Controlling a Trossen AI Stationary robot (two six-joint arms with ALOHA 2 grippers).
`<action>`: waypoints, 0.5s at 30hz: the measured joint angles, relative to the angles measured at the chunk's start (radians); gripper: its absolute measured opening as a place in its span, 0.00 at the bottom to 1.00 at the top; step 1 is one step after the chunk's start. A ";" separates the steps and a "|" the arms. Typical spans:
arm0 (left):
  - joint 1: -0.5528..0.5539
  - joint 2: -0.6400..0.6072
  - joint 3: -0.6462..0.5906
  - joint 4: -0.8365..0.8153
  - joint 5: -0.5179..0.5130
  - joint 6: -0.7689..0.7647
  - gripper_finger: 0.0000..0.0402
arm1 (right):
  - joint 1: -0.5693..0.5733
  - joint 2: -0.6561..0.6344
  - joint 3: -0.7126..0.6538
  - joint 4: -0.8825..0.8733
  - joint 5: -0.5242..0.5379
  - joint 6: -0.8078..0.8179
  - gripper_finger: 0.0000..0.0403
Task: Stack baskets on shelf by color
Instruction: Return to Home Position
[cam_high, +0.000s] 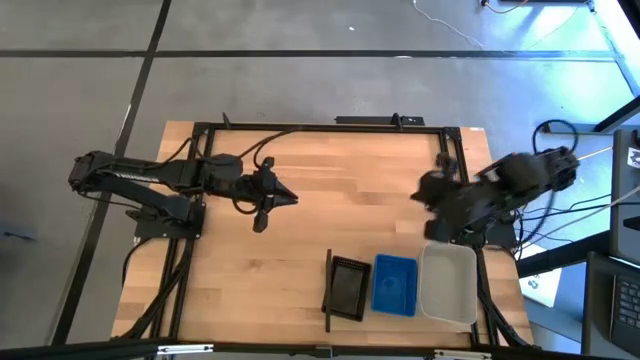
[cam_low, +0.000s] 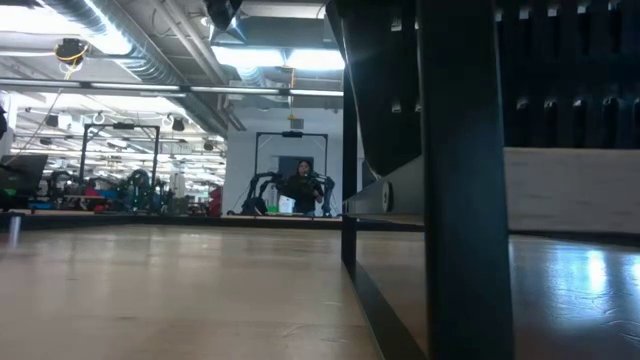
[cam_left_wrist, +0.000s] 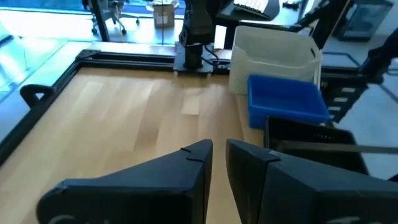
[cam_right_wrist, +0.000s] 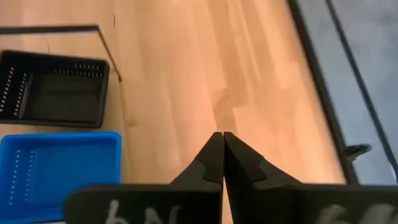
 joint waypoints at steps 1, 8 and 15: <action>-0.003 0.000 0.000 -0.005 -0.001 0.011 0.10 | -0.001 -0.027 0.000 0.000 0.010 -0.017 0.00; -0.018 -0.015 -0.001 -0.068 -0.017 0.033 0.01 | -0.002 -0.225 -0.098 0.036 0.038 -0.049 0.00; -0.020 -0.139 -0.002 -0.197 -0.048 0.019 0.00 | -0.002 -0.501 -0.374 0.237 -0.008 -0.073 0.00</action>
